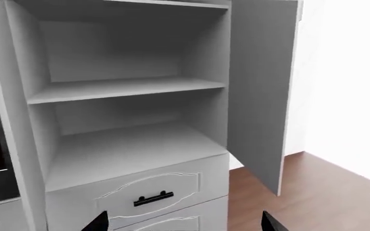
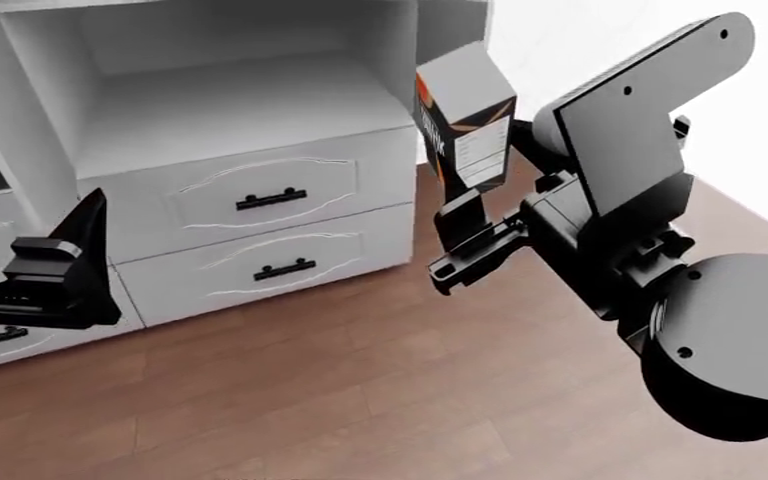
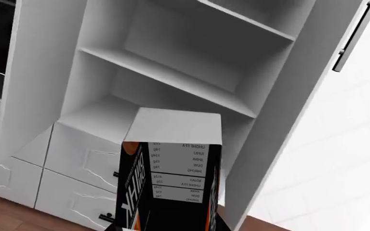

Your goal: Pick the boxed drink from the counter and place it in the cabinet.

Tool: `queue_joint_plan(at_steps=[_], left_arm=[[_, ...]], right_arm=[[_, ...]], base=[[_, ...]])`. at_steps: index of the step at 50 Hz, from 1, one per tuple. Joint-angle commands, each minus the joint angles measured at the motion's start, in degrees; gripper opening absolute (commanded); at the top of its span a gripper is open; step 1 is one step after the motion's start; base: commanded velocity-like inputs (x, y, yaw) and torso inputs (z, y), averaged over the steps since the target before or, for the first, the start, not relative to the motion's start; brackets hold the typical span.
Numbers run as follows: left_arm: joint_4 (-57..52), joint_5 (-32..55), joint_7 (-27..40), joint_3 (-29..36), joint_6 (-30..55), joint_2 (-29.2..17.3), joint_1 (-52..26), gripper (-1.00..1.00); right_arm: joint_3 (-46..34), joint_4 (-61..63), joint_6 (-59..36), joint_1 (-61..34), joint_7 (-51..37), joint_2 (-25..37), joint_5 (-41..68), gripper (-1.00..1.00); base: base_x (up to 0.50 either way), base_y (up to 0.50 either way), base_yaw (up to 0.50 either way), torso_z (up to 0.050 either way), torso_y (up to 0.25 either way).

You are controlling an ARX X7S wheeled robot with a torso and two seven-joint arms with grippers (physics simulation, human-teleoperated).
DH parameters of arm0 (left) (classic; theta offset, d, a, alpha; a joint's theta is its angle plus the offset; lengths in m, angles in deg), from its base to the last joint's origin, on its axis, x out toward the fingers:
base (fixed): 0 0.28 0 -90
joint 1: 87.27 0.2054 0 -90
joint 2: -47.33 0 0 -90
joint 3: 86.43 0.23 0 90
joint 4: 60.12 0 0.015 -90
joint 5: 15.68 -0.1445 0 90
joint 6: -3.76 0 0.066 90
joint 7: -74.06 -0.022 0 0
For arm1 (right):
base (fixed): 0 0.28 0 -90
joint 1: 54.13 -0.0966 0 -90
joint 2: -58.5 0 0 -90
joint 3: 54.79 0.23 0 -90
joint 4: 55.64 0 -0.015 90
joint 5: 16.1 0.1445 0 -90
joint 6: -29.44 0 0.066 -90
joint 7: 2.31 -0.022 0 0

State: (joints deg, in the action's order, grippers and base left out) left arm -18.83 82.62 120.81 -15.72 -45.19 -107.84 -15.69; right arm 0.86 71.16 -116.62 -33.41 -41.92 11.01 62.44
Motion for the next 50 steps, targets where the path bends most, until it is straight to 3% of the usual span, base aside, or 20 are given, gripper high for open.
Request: queue_joint_plan(at_steps=[1,50], left_arm=[[0.0,0.0,0.0,0.0,0.0,0.1,-0.1,1.0],[-0.2,0.3,0.1,-0.9,0.5,0.3,0.0,1.0]], right_arm=[[0.7,0.2,-0.3,-0.5,0.0,0.1,-1.5,-1.0],[0.3,0.4,0.5,-0.4,-0.2,1.0,-1.8,-1.0]], base=[[0.07,-0.02,0.5,0.0,0.0],[0.07,-0.01,0.5,0.0,0.001]])
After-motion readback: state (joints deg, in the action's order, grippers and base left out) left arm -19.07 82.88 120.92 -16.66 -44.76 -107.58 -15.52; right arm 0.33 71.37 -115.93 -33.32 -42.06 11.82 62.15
